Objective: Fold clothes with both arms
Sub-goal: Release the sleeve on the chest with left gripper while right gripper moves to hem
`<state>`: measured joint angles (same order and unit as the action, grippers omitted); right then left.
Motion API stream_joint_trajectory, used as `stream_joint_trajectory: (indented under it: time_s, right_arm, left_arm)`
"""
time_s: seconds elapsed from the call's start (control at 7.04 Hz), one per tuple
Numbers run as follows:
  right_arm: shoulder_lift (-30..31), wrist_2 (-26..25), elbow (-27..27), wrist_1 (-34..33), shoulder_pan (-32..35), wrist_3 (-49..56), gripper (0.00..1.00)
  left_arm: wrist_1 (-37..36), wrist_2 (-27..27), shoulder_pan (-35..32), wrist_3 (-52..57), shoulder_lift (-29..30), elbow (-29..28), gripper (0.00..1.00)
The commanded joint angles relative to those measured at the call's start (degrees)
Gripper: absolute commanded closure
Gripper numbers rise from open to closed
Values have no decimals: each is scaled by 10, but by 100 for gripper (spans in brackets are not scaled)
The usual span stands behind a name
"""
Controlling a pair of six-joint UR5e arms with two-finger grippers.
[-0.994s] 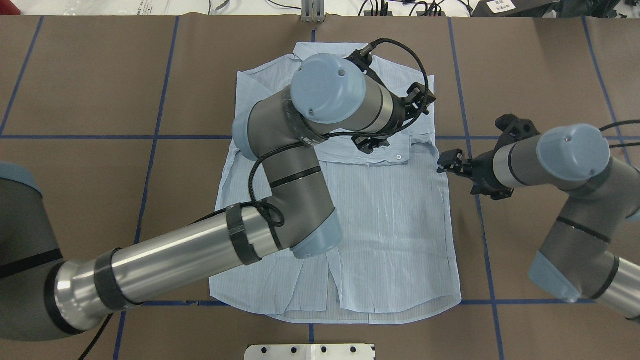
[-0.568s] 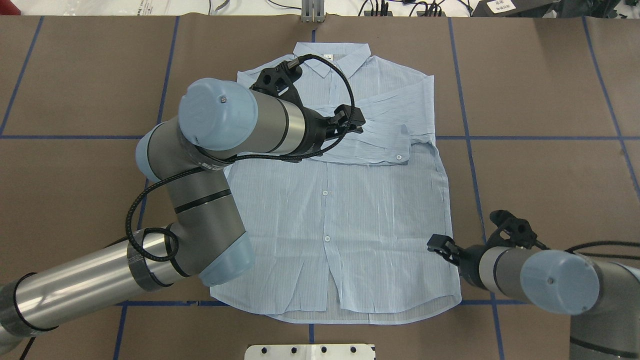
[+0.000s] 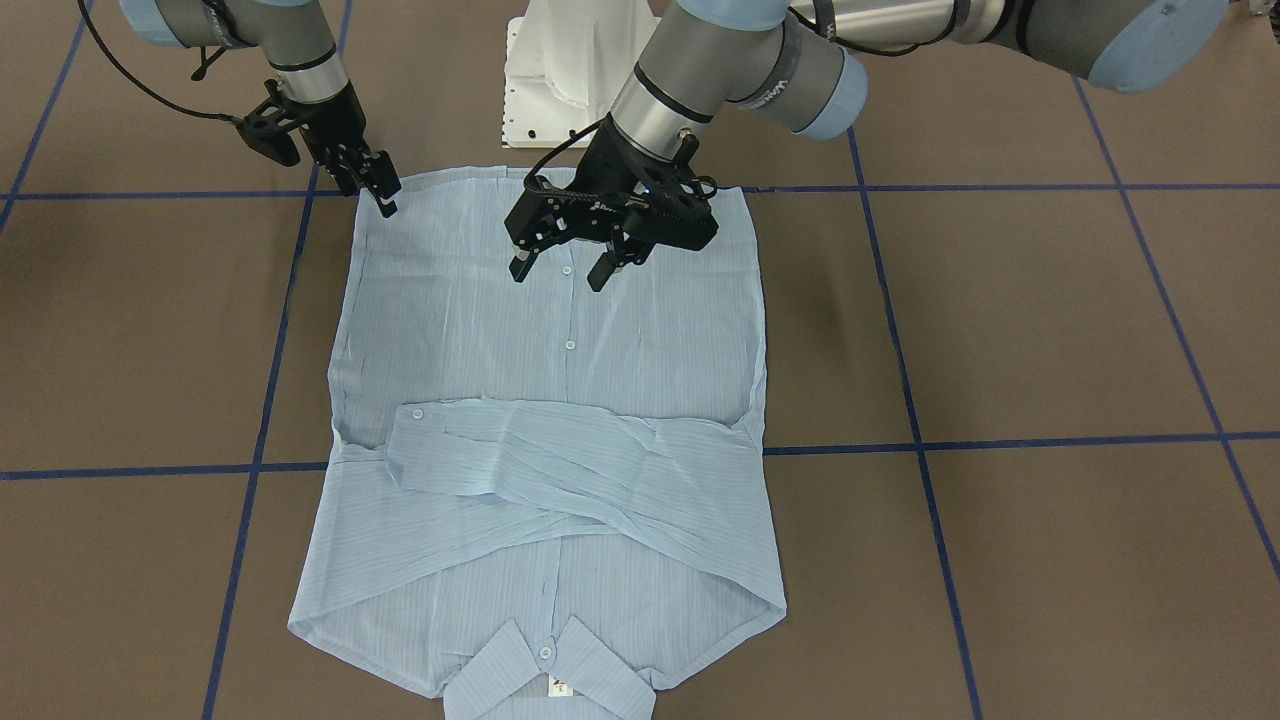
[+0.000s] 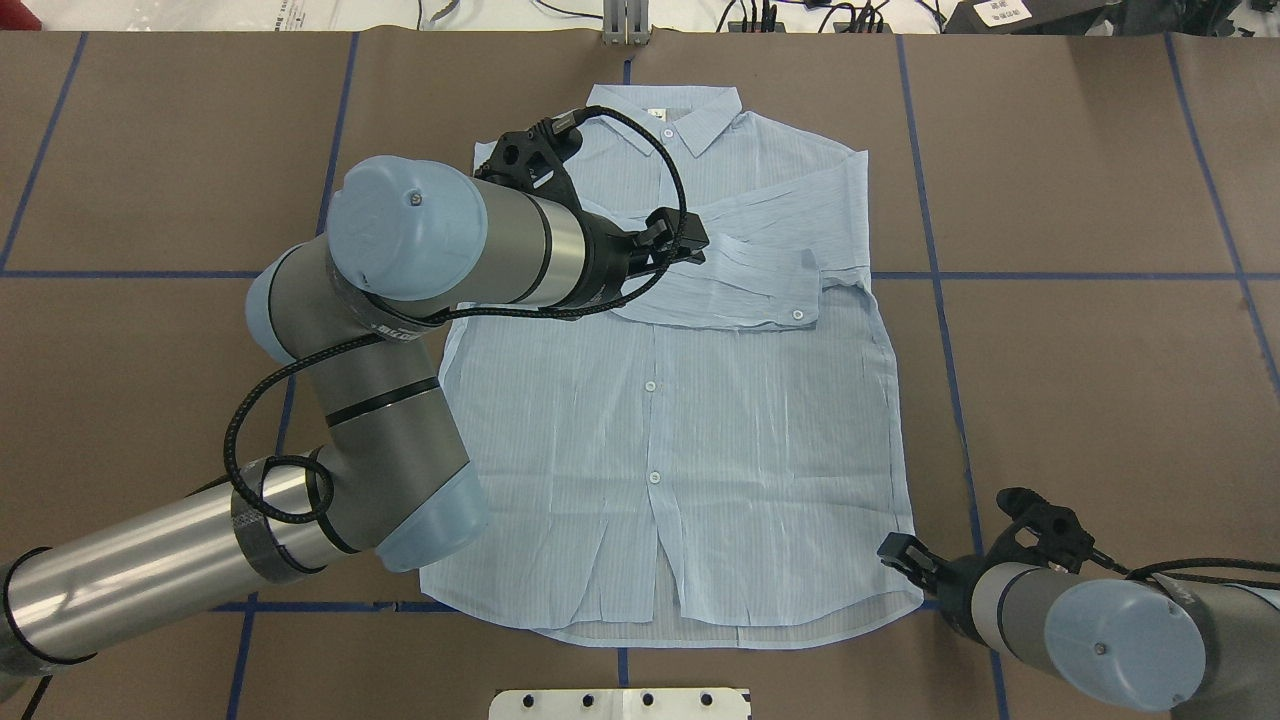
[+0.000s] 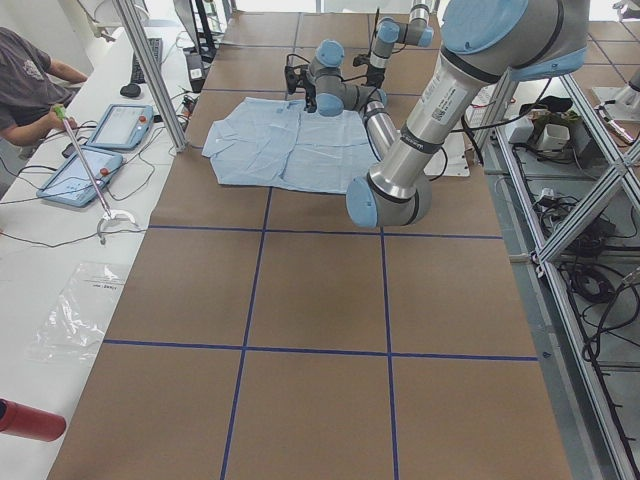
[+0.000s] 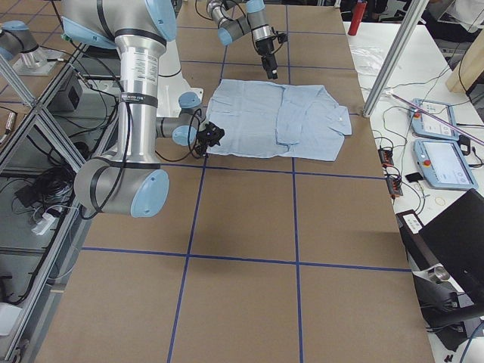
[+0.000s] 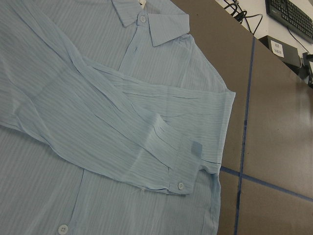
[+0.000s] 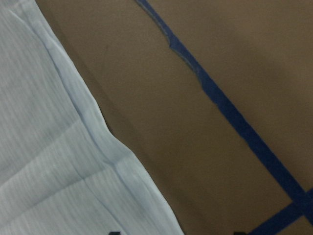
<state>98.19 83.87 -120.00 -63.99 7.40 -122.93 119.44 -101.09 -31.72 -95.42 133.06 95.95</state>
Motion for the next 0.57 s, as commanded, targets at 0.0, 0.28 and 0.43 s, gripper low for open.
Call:
stream_joint_trajectory:
  time_s: [0.0, 0.28, 0.43]
  right_arm:
    - [4, 2, -7, -1, -3, -1, 63]
    - [4, 6, -7, -1, -7, -1, 69]
    - [3, 7, -7, 0, -10, -1, 68]
  left_arm:
    - [0, 0, 0, 0, -5, 0, 3]
    - [1, 1, 0, -2, -10, 0, 3]
    - [1, 2, 0, -2, -11, 0, 3]
